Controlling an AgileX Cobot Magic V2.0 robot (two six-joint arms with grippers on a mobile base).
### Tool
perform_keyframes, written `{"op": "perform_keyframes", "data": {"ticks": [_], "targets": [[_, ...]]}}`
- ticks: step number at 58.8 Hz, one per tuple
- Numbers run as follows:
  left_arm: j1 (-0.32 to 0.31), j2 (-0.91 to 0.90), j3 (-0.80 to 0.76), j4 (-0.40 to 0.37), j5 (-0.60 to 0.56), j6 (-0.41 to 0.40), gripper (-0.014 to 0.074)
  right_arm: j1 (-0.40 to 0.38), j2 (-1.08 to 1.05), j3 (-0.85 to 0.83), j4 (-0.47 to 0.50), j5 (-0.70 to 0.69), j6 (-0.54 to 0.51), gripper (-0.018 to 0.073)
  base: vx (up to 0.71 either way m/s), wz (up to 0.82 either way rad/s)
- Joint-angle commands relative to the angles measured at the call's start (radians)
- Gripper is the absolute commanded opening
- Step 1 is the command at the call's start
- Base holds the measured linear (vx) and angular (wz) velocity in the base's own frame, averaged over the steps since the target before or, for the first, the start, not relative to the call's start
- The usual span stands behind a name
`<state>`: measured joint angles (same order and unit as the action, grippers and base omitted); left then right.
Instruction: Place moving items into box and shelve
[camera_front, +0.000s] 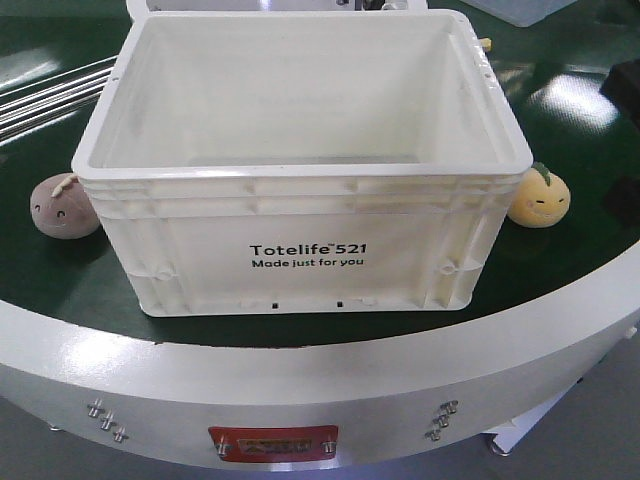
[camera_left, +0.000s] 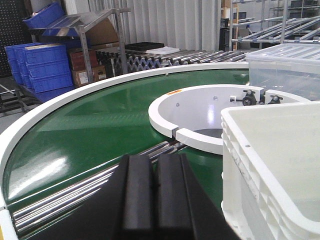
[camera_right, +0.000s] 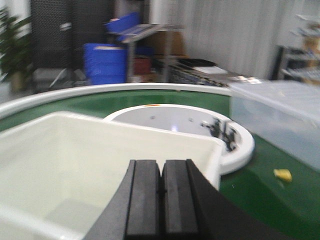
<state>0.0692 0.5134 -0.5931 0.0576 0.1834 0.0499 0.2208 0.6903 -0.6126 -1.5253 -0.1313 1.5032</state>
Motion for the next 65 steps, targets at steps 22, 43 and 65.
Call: {"op": "perform_keyframes", "data": {"ticks": [22,43,65], "targets": [[-0.005,0.008,-0.036,-0.009,-0.076,-0.001,-0.0012,0.000,0.001,-0.035,0.359,0.281,0.606,-0.0005,0.00,0.00],[-0.005,0.008,-0.036,-0.009,-0.076,-0.001,-0.0012,0.000,0.001,-0.035,0.992,0.190,0.606,-0.0005,0.00,0.00],[-0.005,0.007,-0.036,-0.009,-0.073,-0.001,-0.0012,0.000,0.042,-0.035,0.556,0.008,-0.275,-0.0005,0.00,0.00]]}}
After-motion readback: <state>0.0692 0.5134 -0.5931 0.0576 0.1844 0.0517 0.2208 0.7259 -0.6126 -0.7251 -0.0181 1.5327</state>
